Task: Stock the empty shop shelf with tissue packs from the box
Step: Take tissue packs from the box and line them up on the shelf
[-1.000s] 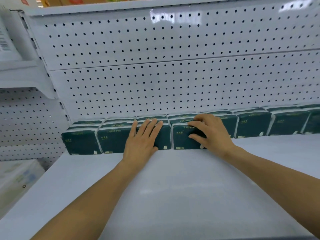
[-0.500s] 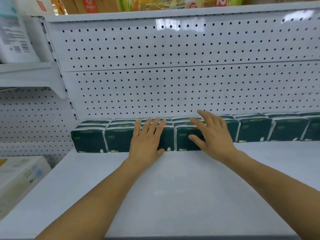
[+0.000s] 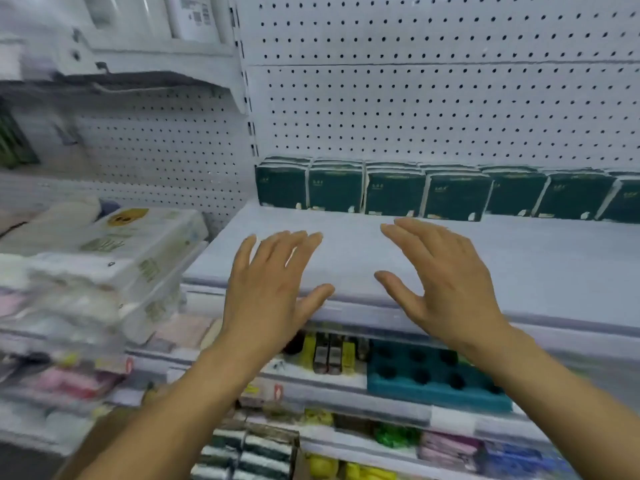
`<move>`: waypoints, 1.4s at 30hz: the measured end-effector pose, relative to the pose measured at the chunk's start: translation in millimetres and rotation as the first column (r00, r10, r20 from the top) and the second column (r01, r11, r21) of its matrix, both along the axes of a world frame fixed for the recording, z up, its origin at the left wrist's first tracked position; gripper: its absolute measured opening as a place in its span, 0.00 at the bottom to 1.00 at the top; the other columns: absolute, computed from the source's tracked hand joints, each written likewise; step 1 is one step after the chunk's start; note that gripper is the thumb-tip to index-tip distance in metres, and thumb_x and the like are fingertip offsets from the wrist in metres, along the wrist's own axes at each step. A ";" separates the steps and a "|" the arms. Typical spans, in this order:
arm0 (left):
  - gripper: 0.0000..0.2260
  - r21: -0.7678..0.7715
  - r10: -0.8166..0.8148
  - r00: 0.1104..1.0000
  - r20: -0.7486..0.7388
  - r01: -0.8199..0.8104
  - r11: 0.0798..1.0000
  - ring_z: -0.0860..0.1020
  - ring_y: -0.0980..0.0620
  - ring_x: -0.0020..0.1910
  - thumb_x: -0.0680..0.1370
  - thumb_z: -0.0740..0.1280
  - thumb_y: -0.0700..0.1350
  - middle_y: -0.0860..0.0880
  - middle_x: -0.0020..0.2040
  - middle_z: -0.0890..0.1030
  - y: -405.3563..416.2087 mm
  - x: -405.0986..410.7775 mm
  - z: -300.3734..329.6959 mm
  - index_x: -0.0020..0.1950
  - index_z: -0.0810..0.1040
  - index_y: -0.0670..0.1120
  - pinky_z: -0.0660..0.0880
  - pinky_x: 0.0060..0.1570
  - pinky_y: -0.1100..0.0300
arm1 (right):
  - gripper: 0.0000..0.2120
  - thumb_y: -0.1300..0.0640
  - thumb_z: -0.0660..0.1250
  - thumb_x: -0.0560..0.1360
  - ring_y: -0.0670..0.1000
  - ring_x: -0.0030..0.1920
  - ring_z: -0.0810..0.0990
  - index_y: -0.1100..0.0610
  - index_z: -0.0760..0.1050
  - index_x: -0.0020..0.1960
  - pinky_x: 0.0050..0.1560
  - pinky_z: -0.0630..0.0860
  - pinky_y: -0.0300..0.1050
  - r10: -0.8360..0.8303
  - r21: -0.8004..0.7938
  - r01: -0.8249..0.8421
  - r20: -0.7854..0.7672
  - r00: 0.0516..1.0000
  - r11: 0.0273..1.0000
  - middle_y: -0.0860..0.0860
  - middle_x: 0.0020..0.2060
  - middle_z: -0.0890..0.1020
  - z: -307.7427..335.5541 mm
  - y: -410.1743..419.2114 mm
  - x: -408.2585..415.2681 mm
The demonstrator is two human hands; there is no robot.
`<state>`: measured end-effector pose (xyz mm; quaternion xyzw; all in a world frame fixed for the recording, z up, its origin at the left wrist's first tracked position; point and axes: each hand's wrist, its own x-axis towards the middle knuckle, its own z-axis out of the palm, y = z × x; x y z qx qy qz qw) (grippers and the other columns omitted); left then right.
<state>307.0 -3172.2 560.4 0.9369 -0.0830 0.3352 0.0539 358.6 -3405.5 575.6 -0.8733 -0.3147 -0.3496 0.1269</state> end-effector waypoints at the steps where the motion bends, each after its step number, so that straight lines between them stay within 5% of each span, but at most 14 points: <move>1: 0.27 0.000 0.005 0.999 0.034 -0.005 1.000 0.73 0.46 0.66 0.78 0.60 0.61 0.48 0.66 0.76 11.8 -21.0 -5.0 0.72 0.70 0.48 0.65 0.68 0.41 | 0.25 0.43 0.60 0.77 0.59 0.62 0.75 0.56 0.71 0.69 0.57 0.73 0.57 0.028 0.001 -0.028 0.002 1.000 1.000 0.55 0.65 0.76 -5.1 13.6 -16.4; 6: 0.23 -0.022 0.047 0.996 0.070 -0.046 0.999 0.74 0.47 0.62 0.78 0.66 0.55 0.47 0.62 0.78 77.2 -119.4 -41.5 0.69 0.73 0.45 0.66 0.66 0.48 | 0.22 0.47 0.62 0.78 0.59 0.60 0.75 0.57 0.72 0.68 0.53 0.71 0.55 0.194 0.003 -0.194 -0.035 0.980 0.981 0.56 0.62 0.77 -44.8 79.6 -93.1; 10: 0.24 -0.100 0.155 0.968 -0.198 -0.177 0.979 0.70 0.49 0.64 0.78 0.60 0.57 0.49 0.65 0.76 131.3 -181.5 -96.1 0.72 0.70 0.48 0.65 0.64 0.52 | 0.20 0.48 0.63 0.77 0.57 0.58 0.76 0.54 0.72 0.66 0.52 0.73 0.53 0.268 -0.022 -0.281 -0.240 0.933 0.960 0.52 0.60 0.78 -104.2 127.1 -136.0; 18: 0.25 -0.319 0.145 0.695 -0.704 -0.493 0.810 0.71 0.48 0.68 0.80 0.64 0.55 0.49 0.70 0.72 192.3 -246.4 -226.9 0.75 0.66 0.49 0.73 0.62 0.52 | 0.15 0.47 0.64 0.79 0.54 0.61 0.75 0.49 0.75 0.65 0.57 0.71 0.50 0.197 -0.141 -0.424 -0.727 0.658 0.894 0.49 0.61 0.78 -222.5 181.3 -167.3; 22: 0.23 -0.404 -0.009 0.509 -0.860 -0.672 0.621 0.78 0.49 0.58 0.80 0.66 0.51 0.48 0.60 0.80 204.5 -251.8 -291.6 0.73 0.67 0.48 0.77 0.56 0.53 | 0.18 0.47 0.60 0.81 0.51 0.66 0.72 0.48 0.71 0.69 0.62 0.71 0.48 0.117 -0.208 -0.509 -0.837 0.534 0.836 0.47 0.65 0.75 -282.0 209.2 -164.6; 26: 0.19 -0.390 -0.079 0.410 -0.909 -0.768 0.507 0.79 0.46 0.56 0.80 0.67 0.50 0.45 0.58 0.81 210.4 -258.4 -357.0 0.69 0.71 0.46 0.76 0.54 0.54 | 0.19 0.48 0.60 0.80 0.51 0.65 0.72 0.51 0.71 0.69 0.61 0.73 0.49 0.059 -0.239 -0.572 -0.890 0.453 0.785 0.49 0.64 0.75 -338.0 243.0 -158.1; 32: 0.40 -0.303 -0.201 0.234 -0.951 -0.830 0.468 0.68 0.44 0.71 0.74 0.74 0.53 0.44 0.76 0.65 218.5 -250.7 -419.9 0.79 0.56 0.45 0.69 0.67 0.54 | 0.17 0.51 0.61 0.80 0.58 0.63 0.69 0.57 0.68 0.66 0.58 0.73 0.53 -0.103 -0.368 -0.670 -0.910 0.401 0.645 0.57 0.61 0.71 -408.0 302.0 -152.7; 42: 0.24 -0.290 -0.240 0.201 -0.950 -0.857 0.427 0.76 0.45 0.55 0.68 0.79 0.46 0.45 0.56 0.78 225.9 -243.2 -456.2 0.59 0.73 0.45 0.76 0.58 0.48 | 0.34 0.49 0.67 0.77 0.62 0.67 0.66 0.62 0.54 0.74 0.61 0.70 0.55 -0.282 -0.466 -0.565 -0.879 0.385 0.681 0.63 0.67 0.67 -455.3 342.1 -147.1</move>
